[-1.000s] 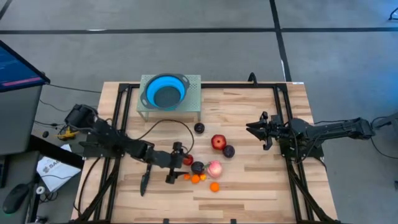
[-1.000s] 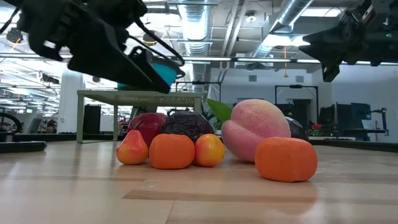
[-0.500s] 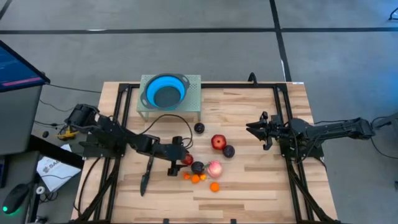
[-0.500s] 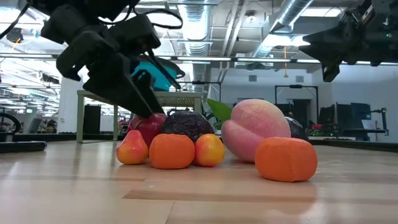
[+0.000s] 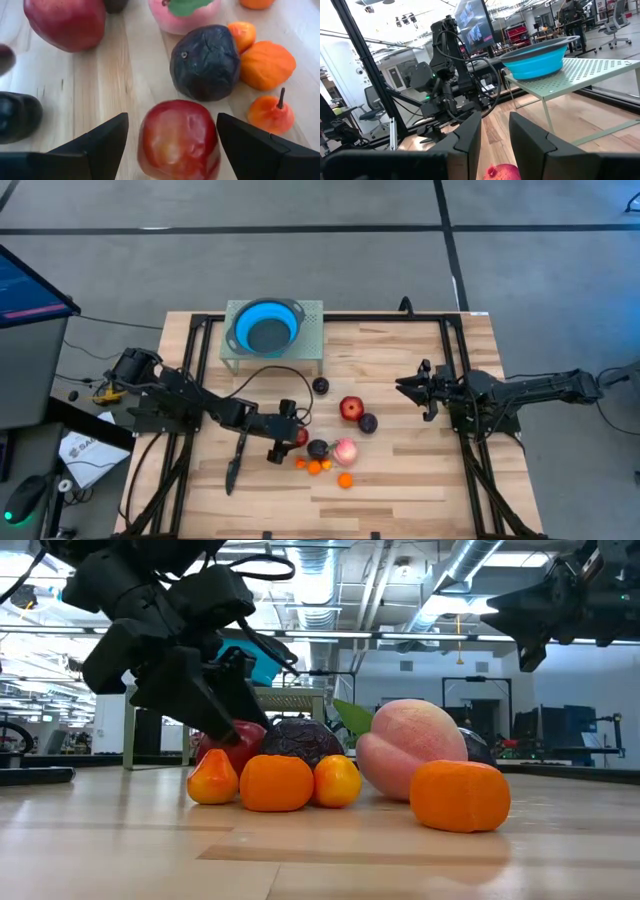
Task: Pick & Place Fruit
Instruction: Put the red apple into the blue strainer bowl on the shelf
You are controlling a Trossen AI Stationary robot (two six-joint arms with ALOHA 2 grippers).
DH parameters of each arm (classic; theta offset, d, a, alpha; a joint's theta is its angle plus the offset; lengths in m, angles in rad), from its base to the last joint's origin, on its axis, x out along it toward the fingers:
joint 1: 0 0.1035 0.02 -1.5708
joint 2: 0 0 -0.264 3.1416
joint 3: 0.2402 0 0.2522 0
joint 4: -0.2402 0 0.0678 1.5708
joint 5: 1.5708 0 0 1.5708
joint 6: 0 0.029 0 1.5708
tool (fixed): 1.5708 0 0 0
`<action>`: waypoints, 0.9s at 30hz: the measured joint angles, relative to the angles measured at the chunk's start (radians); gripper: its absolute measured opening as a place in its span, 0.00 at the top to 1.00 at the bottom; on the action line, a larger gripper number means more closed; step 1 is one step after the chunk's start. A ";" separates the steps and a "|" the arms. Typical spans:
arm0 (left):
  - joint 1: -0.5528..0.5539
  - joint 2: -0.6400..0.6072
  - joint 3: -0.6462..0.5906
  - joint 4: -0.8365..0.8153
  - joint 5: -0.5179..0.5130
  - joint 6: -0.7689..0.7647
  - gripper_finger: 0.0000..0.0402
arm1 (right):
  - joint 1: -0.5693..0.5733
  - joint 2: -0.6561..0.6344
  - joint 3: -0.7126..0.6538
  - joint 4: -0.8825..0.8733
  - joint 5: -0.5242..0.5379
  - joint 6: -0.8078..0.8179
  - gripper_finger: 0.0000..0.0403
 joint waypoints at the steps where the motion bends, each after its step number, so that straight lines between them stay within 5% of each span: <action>1: 0.000 0.000 0.000 -0.001 0.000 0.000 0.26 | 0.000 0.000 0.000 0.000 0.000 0.000 0.76; 18: 0.011 0.071 0.000 -0.014 0.084 -0.123 0.28 | 0.000 0.000 0.000 -0.007 0.000 0.000 0.76; 27: 0.024 -0.039 0.000 0.003 0.078 -0.172 0.38 | 0.001 0.000 0.007 -0.008 0.000 0.003 0.76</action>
